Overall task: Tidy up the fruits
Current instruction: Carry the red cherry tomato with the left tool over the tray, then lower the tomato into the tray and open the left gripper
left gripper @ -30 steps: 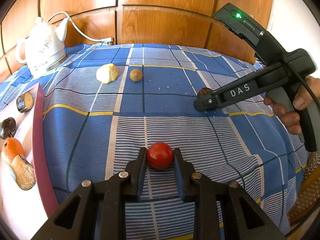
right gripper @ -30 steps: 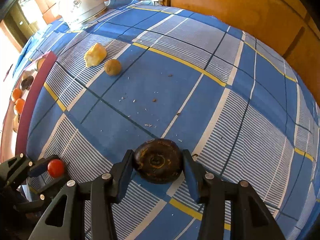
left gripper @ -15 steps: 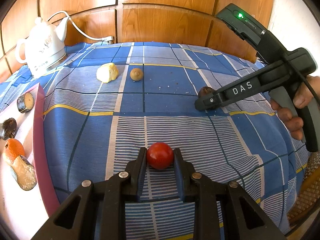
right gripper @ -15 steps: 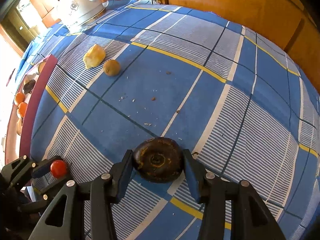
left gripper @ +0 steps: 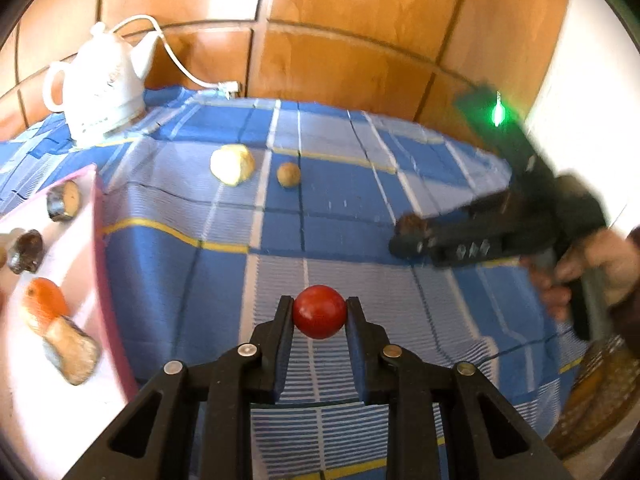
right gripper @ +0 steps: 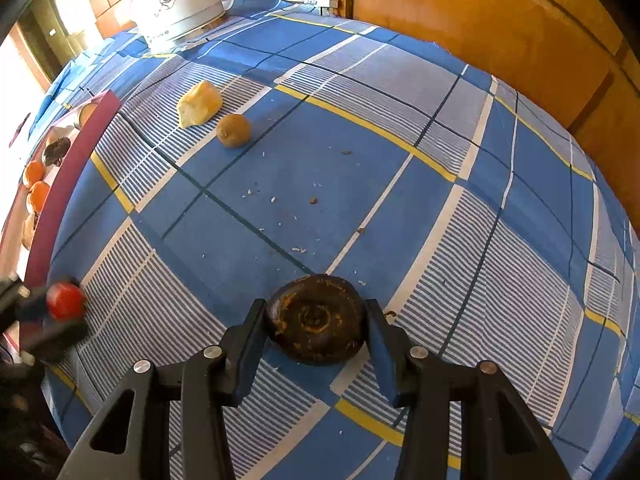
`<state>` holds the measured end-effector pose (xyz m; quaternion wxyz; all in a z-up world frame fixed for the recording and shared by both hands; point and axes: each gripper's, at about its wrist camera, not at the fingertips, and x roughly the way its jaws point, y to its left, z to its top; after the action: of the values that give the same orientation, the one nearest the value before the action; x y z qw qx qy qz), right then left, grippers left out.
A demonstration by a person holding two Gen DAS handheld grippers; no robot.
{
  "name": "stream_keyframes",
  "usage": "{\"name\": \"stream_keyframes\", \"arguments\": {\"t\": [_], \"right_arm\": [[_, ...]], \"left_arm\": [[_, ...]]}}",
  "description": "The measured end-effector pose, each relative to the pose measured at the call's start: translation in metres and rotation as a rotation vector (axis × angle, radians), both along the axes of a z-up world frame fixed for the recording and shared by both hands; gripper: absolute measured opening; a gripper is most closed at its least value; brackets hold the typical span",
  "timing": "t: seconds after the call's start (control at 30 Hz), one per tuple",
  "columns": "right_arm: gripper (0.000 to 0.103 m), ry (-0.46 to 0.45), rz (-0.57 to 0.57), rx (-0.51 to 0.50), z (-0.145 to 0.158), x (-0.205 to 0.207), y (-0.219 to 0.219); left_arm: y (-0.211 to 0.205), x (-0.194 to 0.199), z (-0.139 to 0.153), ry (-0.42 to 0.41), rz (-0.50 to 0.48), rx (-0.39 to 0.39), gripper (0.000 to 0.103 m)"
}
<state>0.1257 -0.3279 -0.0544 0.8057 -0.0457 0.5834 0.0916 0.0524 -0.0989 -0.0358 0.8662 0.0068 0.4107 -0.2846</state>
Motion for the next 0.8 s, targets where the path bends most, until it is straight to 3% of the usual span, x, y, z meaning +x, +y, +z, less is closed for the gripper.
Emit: {"name": "stream_keyframes", "arguments": {"t": [0.17,0.3,0.53,0.8], "right_arm": [[0.048,-0.008,0.003,-0.008,0.003,-0.006,0.006],[0.048,-0.01,0.002,-0.011,0.004,-0.009,0.014],[0.048,-0.01,0.004,-0.021,0.005,-0.01,0.019],[0.048,-0.01,0.002,-0.019,0.005,-0.009,0.019]], "left_arm": [[0.036,0.004,0.033,-0.017,0.071,-0.073,0.026],[0.086,0.016,0.044,0.004,0.2,-0.104,0.026],[0.178,0.044,0.02,0.124,0.486,-0.127,0.026],[0.201,0.063,0.007,0.122,0.531,-0.048,0.026]]}}
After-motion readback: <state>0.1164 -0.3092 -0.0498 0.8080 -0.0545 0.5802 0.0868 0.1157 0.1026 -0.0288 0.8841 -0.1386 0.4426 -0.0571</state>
